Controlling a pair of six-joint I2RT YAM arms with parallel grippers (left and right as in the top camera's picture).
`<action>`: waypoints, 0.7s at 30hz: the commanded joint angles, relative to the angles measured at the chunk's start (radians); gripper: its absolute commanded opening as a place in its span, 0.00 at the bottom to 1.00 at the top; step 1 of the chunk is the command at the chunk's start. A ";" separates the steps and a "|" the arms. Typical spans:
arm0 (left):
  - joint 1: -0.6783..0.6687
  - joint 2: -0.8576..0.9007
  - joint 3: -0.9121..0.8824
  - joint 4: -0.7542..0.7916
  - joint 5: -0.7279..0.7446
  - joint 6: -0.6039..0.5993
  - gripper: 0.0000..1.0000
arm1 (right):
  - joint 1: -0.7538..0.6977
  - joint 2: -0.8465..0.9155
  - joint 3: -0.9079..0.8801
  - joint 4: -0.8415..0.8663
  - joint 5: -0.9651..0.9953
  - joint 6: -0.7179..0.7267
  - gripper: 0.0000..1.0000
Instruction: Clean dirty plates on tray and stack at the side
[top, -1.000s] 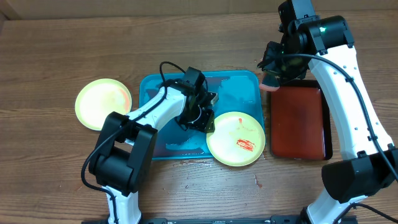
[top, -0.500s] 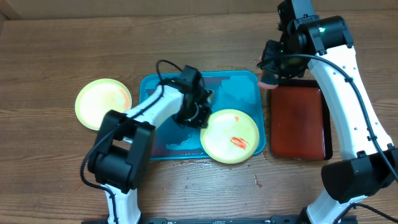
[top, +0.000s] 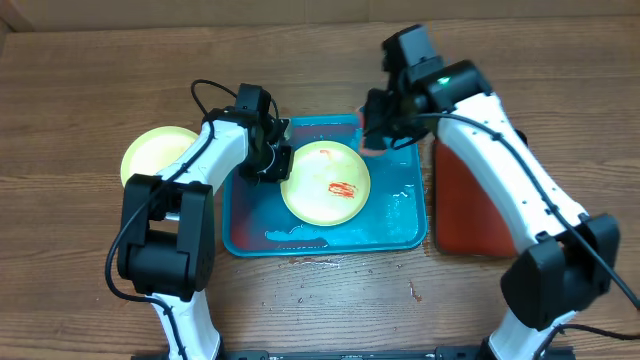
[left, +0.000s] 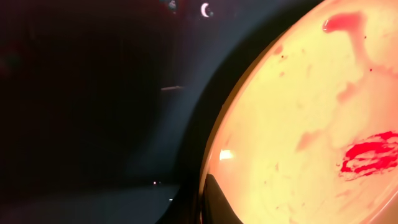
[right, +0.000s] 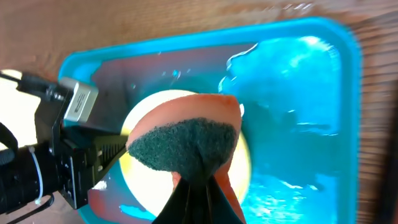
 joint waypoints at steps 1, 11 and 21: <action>-0.021 -0.033 0.022 -0.003 0.008 0.024 0.04 | 0.023 0.046 -0.007 0.013 -0.011 0.032 0.04; 0.025 -0.032 0.021 -0.016 0.009 -0.136 0.04 | 0.052 0.214 -0.020 -0.027 -0.012 0.069 0.04; 0.039 -0.032 0.021 -0.044 0.080 -0.137 0.04 | 0.072 0.243 -0.132 0.109 0.039 0.121 0.04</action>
